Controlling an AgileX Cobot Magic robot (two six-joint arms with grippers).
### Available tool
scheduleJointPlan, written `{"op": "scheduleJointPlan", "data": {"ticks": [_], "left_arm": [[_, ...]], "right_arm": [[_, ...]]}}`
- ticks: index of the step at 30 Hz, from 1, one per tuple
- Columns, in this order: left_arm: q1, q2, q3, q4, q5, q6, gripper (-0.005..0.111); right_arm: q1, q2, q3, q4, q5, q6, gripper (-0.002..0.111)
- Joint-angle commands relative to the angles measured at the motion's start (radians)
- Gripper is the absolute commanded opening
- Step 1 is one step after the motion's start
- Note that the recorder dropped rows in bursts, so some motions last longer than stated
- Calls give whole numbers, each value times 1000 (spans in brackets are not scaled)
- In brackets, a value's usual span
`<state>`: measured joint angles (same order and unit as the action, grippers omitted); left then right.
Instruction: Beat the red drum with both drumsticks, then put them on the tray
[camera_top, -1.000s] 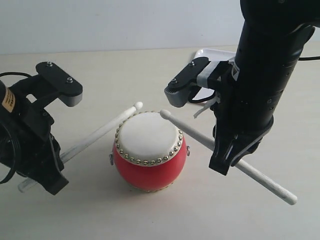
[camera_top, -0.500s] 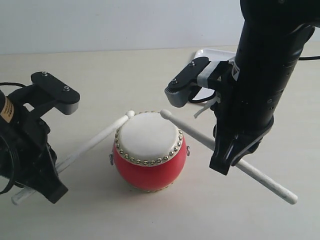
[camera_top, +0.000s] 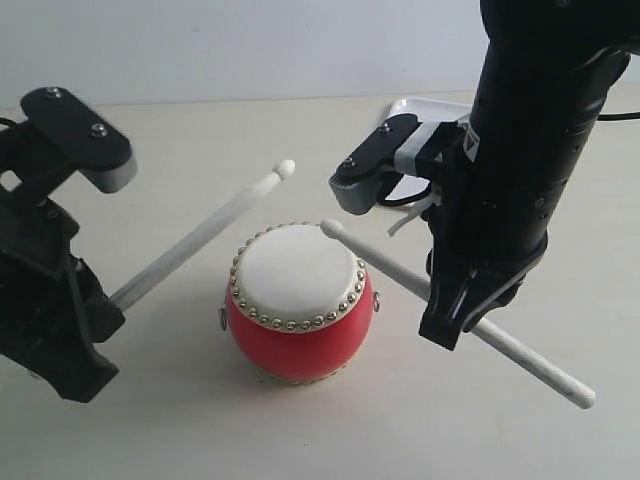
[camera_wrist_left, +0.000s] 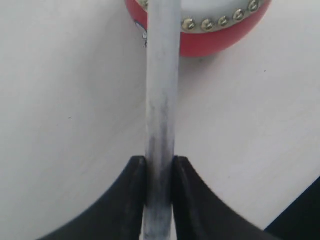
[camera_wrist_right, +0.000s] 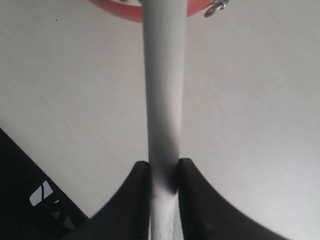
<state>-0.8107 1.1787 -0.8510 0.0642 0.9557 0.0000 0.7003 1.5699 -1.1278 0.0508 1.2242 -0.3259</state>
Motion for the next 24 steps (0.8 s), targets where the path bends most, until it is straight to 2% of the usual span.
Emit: {"op": "scheduleJointPlan", "data": {"ticks": [1, 9, 13, 24], "left_arm": [[-5, -43, 3, 7, -1, -9, 0], [-5, 93, 81, -26, -13, -9, 0], [-5, 156, 83, -45, 27, -9, 0], [-5, 12, 80, -41, -15, -9, 0]], "right_arm": [[3, 2, -6, -8, -3, -3, 0], [3, 2, -6, -8, -3, -3, 0], [3, 2, -6, -8, -3, -3, 0], [3, 0, -66, -111, -3, 14, 0]]}}
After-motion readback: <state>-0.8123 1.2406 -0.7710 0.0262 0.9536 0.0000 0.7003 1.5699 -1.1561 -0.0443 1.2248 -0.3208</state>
